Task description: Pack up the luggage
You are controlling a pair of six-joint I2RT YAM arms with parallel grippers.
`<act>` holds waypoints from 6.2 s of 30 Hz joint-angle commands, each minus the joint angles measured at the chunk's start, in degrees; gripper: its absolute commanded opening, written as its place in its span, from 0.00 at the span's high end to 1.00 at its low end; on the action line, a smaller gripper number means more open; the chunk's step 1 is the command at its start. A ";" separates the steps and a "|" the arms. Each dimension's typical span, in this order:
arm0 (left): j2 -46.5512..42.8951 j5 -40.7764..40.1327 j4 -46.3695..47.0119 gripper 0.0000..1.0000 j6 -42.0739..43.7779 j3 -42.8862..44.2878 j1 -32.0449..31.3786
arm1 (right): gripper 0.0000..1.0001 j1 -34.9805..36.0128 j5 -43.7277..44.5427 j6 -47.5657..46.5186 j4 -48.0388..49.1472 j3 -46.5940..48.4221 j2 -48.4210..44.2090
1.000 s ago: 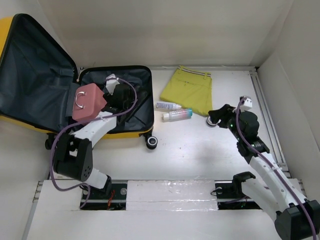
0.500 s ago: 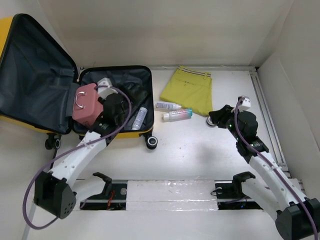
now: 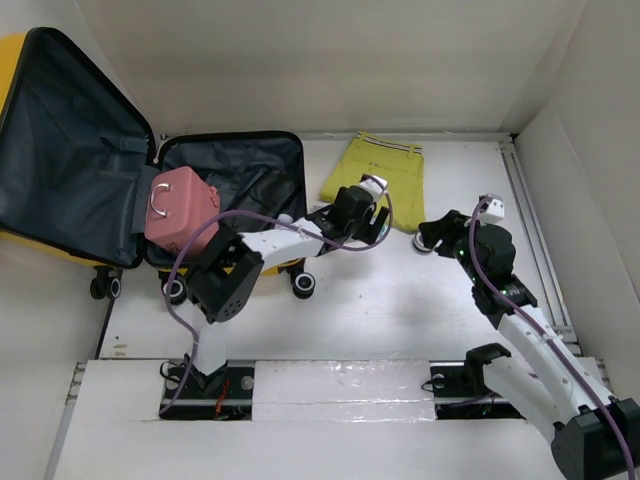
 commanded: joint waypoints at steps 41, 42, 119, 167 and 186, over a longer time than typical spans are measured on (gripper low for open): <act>-20.26 -1.83 3.67 0.87 -12.96 -7.60 8.66 | 0.40 -0.72 -1.50 0.34 2.83 0.15 -3.46; -20.96 -2.89 3.67 0.85 -14.37 -7.60 10.51 | 0.40 -0.72 -1.50 0.34 2.83 0.15 -3.46; -12.86 -22.13 -8.37 0.24 -19.30 -3.45 -1.43 | 0.63 -0.72 -2.73 -0.18 2.83 -0.38 -1.97; -21.58 -19.52 -11.98 0.82 -19.58 -2.77 8.22 | 0.48 -0.72 -4.31 -0.18 2.83 -0.38 -4.08; -15.24 -23.57 -13.30 0.19 -23.35 -2.07 18.00 | 0.48 -0.72 -2.20 -0.18 2.83 -0.38 -3.02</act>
